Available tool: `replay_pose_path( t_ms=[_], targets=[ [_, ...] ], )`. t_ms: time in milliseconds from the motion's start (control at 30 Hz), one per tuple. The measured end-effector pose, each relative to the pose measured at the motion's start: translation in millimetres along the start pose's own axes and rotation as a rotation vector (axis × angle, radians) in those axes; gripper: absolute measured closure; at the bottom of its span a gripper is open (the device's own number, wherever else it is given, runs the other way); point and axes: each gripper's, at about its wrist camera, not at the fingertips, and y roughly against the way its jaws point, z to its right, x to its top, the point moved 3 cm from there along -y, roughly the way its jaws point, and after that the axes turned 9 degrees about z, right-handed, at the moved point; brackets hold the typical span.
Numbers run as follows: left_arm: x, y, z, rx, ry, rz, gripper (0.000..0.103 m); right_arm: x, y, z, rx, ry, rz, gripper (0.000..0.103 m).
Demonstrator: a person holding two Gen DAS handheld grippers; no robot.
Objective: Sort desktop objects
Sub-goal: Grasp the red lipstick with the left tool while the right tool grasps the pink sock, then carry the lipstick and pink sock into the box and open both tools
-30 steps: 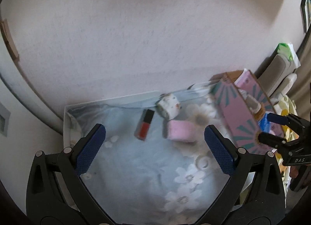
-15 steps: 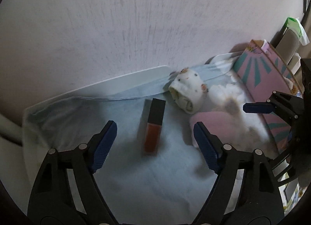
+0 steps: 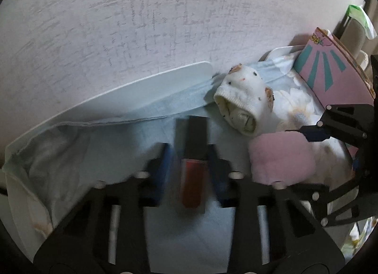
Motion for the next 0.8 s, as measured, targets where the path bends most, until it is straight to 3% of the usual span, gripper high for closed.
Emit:
replay_pose_path(
  t_ms=[400, 800],
  targets=[
    [11.5, 28.6, 7.7, -0.012, 0.008, 0.033, 0.085, 5.4, 28.5, -5.4, -0.017, -0.056, 0.001, 0.066],
    [6.4, 84.8, 23.3, -0.001, 0.104, 0.036, 0.085, -6.4, 86.8, -9.4, 0.002, -0.207, 0.003, 0.069]
  ],
)
